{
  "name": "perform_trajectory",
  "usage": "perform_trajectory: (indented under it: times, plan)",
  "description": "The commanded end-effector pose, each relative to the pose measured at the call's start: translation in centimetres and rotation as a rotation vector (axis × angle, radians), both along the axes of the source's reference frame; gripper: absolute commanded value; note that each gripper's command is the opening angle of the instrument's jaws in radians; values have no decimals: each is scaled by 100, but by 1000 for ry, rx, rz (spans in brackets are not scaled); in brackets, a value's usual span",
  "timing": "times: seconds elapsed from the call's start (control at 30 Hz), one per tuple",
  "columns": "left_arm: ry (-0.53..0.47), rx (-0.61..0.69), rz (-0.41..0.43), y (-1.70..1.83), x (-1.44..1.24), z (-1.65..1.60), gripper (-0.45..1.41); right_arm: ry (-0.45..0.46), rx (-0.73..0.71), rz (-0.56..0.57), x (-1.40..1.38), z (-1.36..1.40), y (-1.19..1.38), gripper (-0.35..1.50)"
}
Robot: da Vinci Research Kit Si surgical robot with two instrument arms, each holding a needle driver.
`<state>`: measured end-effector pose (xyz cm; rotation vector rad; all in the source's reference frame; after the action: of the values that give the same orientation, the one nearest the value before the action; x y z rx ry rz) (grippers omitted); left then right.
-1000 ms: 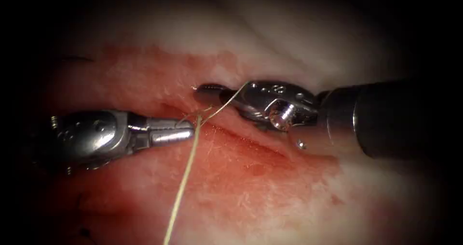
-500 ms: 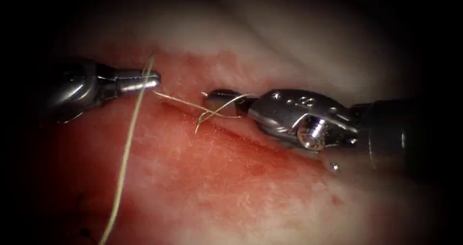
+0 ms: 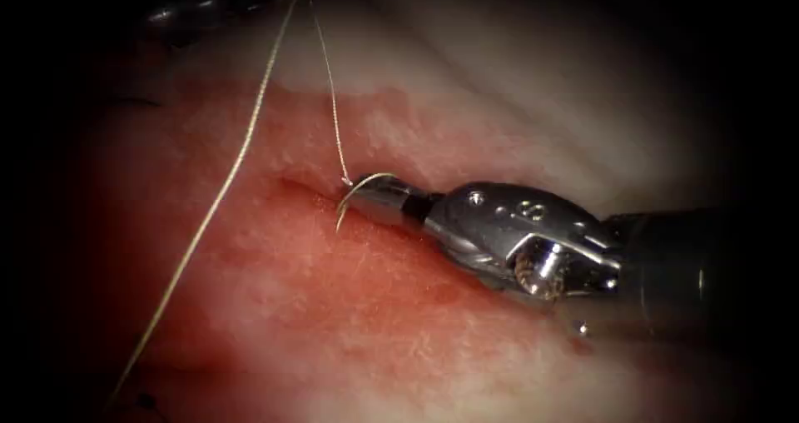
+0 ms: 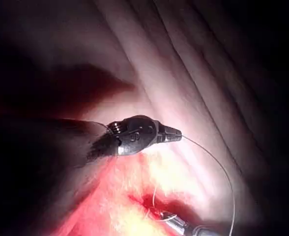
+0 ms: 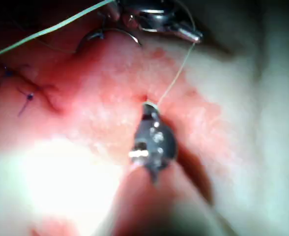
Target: Wound Closure
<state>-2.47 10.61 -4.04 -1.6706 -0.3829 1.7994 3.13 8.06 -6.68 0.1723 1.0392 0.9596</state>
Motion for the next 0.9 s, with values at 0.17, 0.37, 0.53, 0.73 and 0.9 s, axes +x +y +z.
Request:
perform_trajectory:
  times: [0.17,0.37,0.53,0.73,0.9]
  plan:
    - [2,0,-6,28,-14,16,-35,-3,3,-17,12,8,-14,-35]
    - [8,1,-21,62,-23,27,-35,5,6,-37,16,3,-28,-35]
    - [10,-1,-29,81,-32,34,-35,3,0,-41,16,3,-30,-35]
    - [15,-7,-40,108,-48,49,-35,2,-7,-53,17,4,-31,-35]
    - [19,-12,-48,123,-57,58,-35,6,-8,-54,18,3,-32,-35]
